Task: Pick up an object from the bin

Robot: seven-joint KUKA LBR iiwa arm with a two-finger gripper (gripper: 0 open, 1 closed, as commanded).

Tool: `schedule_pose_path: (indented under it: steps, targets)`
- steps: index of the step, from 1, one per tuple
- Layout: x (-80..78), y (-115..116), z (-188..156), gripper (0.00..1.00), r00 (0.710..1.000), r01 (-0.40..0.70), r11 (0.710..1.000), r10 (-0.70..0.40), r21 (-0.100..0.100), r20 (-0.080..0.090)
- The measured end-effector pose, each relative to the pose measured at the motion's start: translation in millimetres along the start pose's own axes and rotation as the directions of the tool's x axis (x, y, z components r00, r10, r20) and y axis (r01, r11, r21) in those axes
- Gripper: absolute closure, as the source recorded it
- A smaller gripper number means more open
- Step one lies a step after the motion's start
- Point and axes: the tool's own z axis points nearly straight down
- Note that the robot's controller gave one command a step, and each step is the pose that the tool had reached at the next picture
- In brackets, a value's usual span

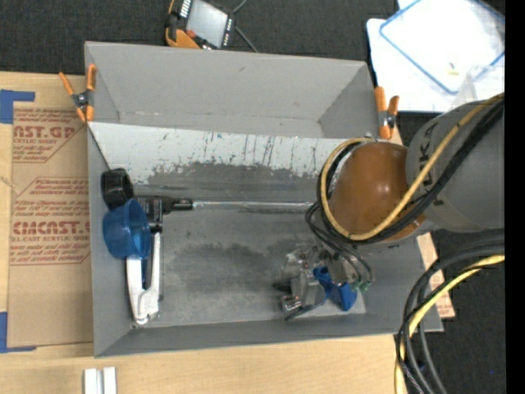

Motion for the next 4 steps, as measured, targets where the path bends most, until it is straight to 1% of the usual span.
schedule_pose_path:
  steps: [1,2,3,4]
  targets:
    - [-31.5,-5,12,1.0,1.0,-0.016,1.0,0.016,0.0,0.022]
    - [-1.1,-25,20,1.0,1.0,-0.004,1.0,0.004,0.0,0.009]
    - [-25.5,-14,28,1.0,0.998,-0.058,0.998,0.058,-0.001,0.022]
    - [-20.8,-16,24,1.0,0.999,-0.041,0.999,0.041,-0.001,0.031]
